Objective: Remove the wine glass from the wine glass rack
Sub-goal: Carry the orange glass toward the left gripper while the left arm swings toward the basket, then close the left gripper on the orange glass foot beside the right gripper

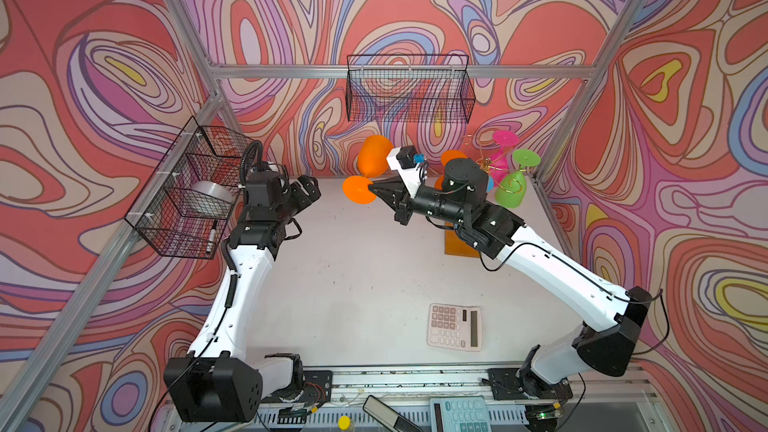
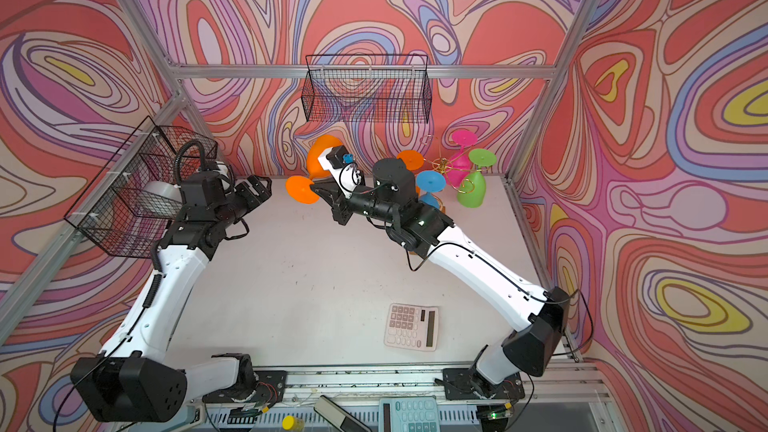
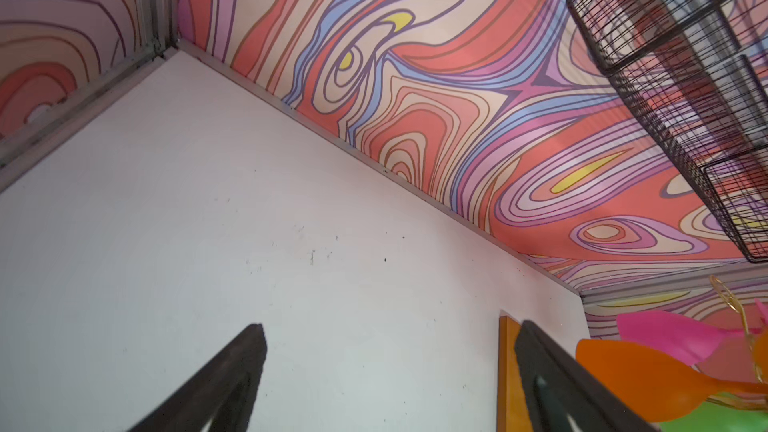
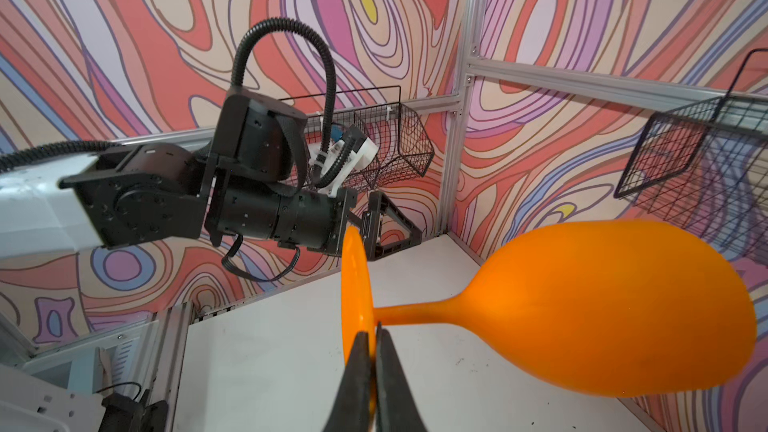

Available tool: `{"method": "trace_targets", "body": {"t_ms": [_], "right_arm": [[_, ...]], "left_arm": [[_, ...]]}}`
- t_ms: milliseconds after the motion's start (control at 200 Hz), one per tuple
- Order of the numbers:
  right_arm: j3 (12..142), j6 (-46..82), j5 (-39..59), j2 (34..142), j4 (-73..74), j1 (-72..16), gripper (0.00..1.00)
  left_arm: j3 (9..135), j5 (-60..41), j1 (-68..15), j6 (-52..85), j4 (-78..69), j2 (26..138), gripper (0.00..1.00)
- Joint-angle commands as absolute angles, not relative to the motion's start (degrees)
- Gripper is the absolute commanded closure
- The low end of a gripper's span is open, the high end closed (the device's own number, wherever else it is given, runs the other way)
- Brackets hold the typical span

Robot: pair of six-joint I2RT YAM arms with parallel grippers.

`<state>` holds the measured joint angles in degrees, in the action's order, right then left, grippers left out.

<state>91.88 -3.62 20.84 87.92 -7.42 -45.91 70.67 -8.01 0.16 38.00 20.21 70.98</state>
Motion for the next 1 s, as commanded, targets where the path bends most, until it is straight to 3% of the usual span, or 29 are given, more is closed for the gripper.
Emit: {"method": "trace_targets", "body": {"t_ms": [0, 421, 997], "right_arm": [[88.9, -8.0, 21.4, 89.6, -3.1, -47.4, 1.00], [68.9, -20.1, 14.8, 92.6, 19.9, -51.8, 1.00], [62.3, -35.3, 3.1, 99.3, 35.1, -53.4, 1.00]], "left_arm": [[70.8, -11.7, 1.6, 43.5, 25.1, 68.9, 0.05], [72.4, -19.9, 3.9, 50.7, 35.4, 73.2, 0.06], [69.2, -28.3, 3.9, 63.6, 38.8, 72.9, 0.27]]}}
